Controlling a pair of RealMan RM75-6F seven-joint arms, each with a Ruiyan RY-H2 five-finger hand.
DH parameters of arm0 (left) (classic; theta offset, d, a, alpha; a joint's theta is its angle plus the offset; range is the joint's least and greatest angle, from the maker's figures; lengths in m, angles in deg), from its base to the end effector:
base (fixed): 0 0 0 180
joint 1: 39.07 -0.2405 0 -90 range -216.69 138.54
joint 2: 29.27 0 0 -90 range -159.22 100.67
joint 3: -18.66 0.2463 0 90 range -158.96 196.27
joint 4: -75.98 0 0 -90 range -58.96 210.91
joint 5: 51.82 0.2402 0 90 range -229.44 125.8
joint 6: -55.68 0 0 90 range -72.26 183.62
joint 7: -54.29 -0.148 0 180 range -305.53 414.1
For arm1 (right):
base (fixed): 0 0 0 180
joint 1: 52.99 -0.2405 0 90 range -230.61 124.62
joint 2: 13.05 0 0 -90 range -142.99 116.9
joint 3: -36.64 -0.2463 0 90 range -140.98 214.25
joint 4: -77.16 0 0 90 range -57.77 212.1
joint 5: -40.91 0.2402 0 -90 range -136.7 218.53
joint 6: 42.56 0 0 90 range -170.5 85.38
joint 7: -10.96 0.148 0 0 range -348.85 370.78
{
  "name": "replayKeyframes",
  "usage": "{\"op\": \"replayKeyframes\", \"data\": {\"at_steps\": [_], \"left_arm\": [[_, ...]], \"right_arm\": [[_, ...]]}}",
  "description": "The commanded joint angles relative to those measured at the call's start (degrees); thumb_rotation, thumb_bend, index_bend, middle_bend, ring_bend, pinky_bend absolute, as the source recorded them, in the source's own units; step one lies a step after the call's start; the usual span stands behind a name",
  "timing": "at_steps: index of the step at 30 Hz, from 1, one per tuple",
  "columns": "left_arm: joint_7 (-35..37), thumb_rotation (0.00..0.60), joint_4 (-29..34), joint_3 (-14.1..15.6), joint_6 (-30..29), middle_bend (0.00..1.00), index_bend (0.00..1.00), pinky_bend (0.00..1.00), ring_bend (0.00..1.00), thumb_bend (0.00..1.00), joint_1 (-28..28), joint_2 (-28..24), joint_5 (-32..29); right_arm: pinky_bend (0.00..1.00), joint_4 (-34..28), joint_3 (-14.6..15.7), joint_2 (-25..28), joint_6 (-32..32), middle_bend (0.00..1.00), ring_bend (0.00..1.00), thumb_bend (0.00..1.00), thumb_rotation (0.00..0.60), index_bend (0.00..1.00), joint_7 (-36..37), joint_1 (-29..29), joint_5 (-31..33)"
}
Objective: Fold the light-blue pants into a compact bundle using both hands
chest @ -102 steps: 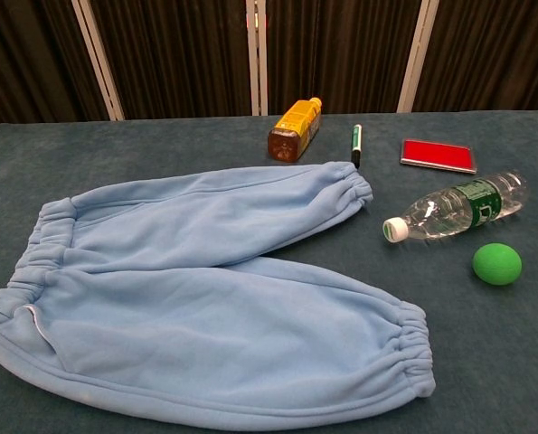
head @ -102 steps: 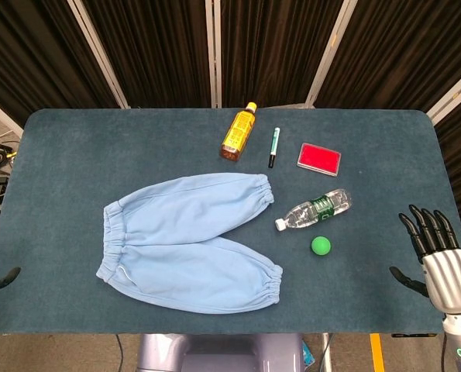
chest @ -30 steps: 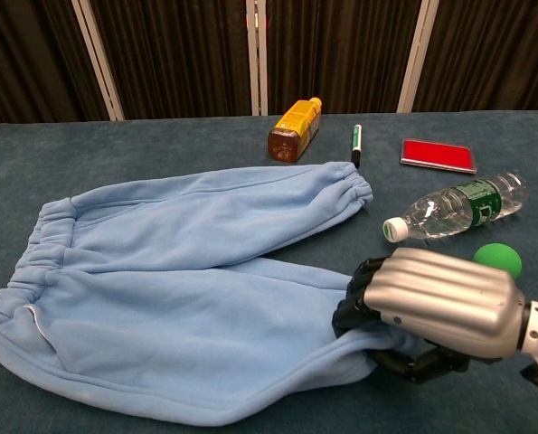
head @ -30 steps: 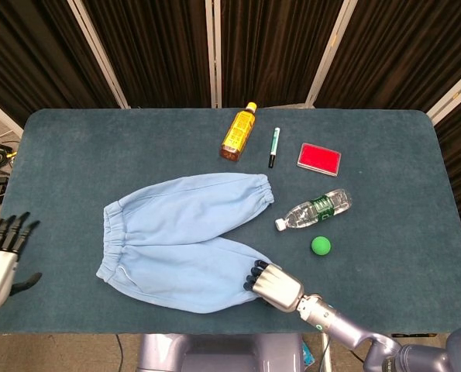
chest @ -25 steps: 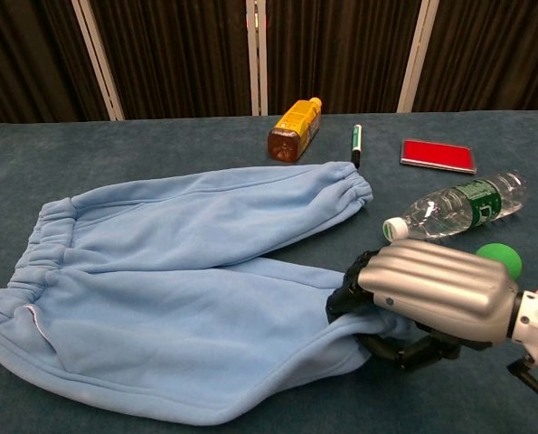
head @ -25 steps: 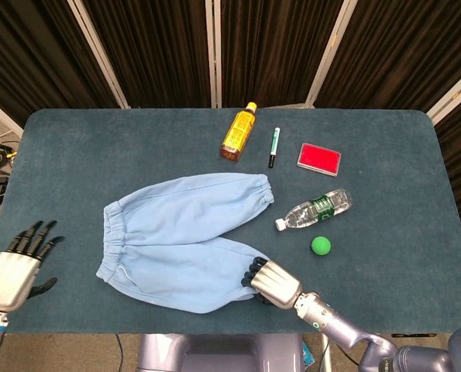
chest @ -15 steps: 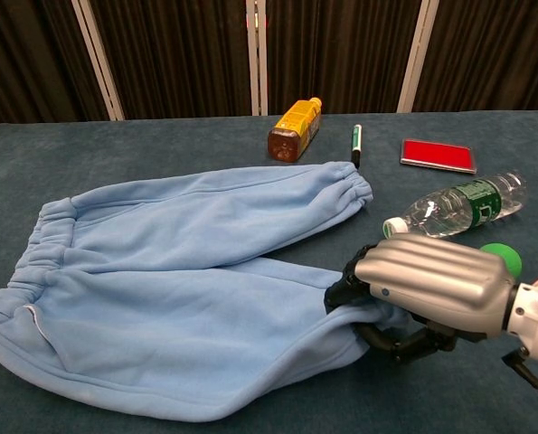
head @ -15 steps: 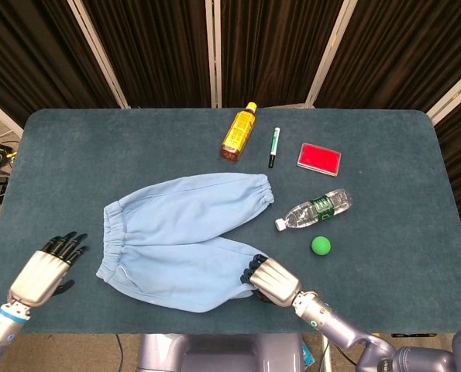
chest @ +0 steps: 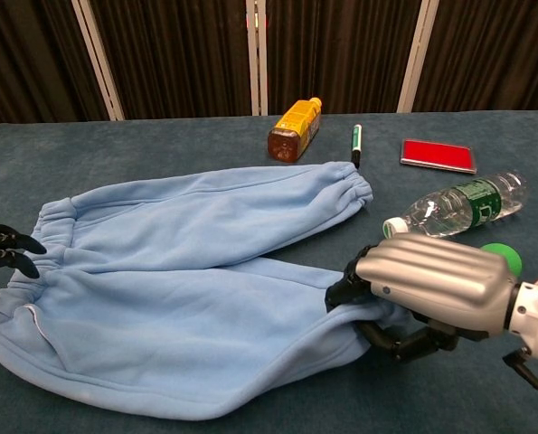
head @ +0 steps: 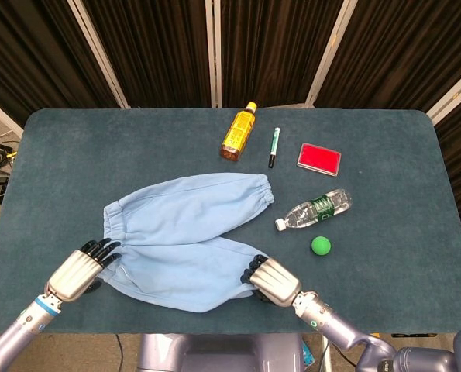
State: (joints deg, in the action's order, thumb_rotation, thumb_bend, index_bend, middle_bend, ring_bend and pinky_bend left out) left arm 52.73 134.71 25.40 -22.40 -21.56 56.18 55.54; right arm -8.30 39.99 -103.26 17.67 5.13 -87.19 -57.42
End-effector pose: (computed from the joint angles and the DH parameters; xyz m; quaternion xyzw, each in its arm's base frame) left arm -0.3206 0.2138 0.0008 -0.8239 -0.2094 -0.3289 0.4113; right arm -0.1469 -0.2311 -0.0815 0.8300 -0.2967 0.4088 0.2365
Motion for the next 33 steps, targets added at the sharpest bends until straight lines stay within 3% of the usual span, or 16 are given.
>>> {"op": "replayKeyframes", "data": {"at_steps": [1,4,8,11,16,23,27,33], "left_arm": [[-1.02,0.6,-0.53,0.39,1.57,0.15,0.3,0.29,0.15,0.16,0.56,0.98,-0.54],[-1.56,0.6,-0.91,0.47,2.48,0.22,0.34,0.33,0.21,0.24,0.78,1.67,-1.06],[-2.02,0.6,-1.73,0.3,2.6,0.37,0.52,0.44,0.33,0.33,0.85,3.08,-1.87],[-1.75,0.6,-1.91,0.32,1.84,0.43,0.6,0.49,0.39,0.4,0.74,3.51,-2.29],[-0.04,0.6,-0.25,0.26,1.21,0.46,0.63,0.52,0.42,0.48,0.36,2.66,-3.74],[2.5,0.6,4.32,-0.86,1.2,0.48,0.65,0.53,0.43,0.49,0.15,0.19,-6.69],[4.55,0.6,8.5,-2.63,3.44,0.48,0.65,0.53,0.43,0.49,0.7,-2.11,-10.42],[5.6,0.6,17.5,-6.94,9.82,0.48,0.64,0.53,0.43,0.49,3.18,-7.45,-18.38]], "right_arm": [[0.32,-0.16,-0.13,0.27,0.08,0.53,0.41,0.65,0.6,0.57,0.29,-0.05,0.3],[0.32,-0.38,-0.16,0.52,0.15,0.53,0.41,0.65,0.6,0.57,0.64,-0.05,0.53],[0.32,-1.01,-0.06,1.29,0.56,0.53,0.41,0.64,0.6,0.57,1.39,0.04,0.65],[0.32,-1.83,0.17,2.51,1.12,0.53,0.41,0.64,0.6,0.57,2.4,-0.02,0.21],[0.32,-3.01,0.41,3.84,2.46,0.53,0.41,0.65,0.6,0.57,3.85,0.03,-0.76],[0.33,-4.64,-0.47,4.96,3.66,0.53,0.41,0.66,0.6,0.57,4.35,-0.23,-1.09],[0.33,-5.37,-2.83,5.41,3.65,0.53,0.41,0.66,0.6,0.57,3.76,-1.08,0.19],[0.33,-7.13,-9.97,6.44,0.63,0.53,0.41,0.67,0.6,0.57,0.71,-3.93,7.36]]}}
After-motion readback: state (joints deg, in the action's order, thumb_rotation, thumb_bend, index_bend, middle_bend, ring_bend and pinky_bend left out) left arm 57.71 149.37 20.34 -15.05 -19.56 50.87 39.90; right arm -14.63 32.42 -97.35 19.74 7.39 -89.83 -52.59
